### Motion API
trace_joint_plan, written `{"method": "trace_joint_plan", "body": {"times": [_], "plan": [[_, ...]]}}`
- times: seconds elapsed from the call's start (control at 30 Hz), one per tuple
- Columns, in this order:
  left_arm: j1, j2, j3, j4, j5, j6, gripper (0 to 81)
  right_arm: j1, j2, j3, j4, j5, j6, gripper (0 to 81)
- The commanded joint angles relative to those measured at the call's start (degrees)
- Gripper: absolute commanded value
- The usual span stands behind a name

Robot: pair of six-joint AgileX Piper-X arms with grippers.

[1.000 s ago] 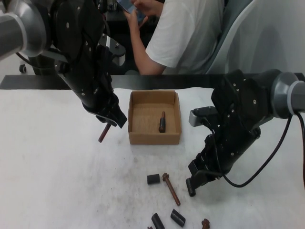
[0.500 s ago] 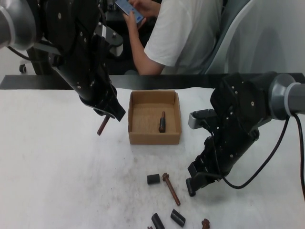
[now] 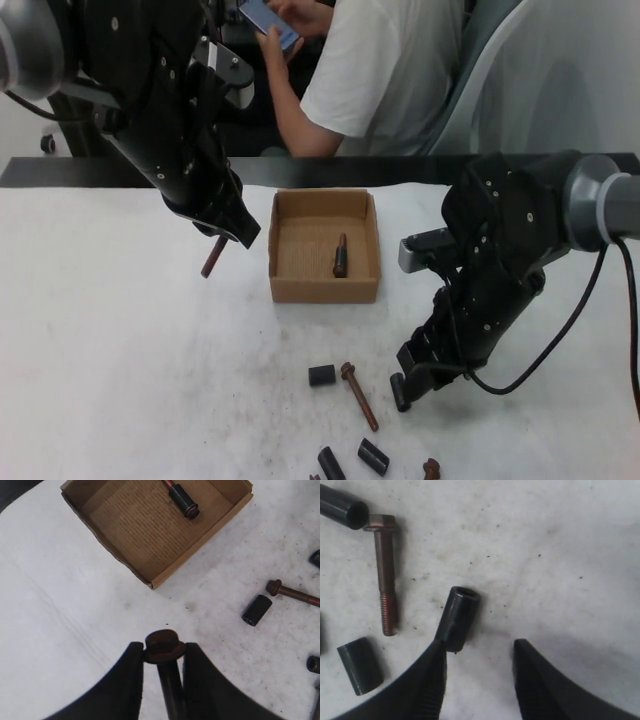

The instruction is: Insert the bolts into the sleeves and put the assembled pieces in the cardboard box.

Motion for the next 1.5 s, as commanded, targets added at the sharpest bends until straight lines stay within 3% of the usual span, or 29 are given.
{"method": "trace_joint_plan", "body": {"times": [0.0,0.3,1.23,1.47], "plan": [[0.1,-1.1,-0.6,0.2,0.1,-0.4,0.0,0.5,0.3,0.0,0.4,0.2,0.4,40.5],[0.1,-1.1,-0.6,0.2,0.1,-0.4,0.0,5.3,3.0,0.7,0.0,-0.3,3.8,40.5],[0.1,-1.0,-0.6,0.2,2.6,-1.0,0.0,4.6,2.8,-3.2,1.6,0.8,5.1,40.5],[0.1,-1.0,-0.6,0.2,2.6,-1.0,0.0,4.6,3.1,-3.2,1.5,0.6,3.3,27.4]]}}
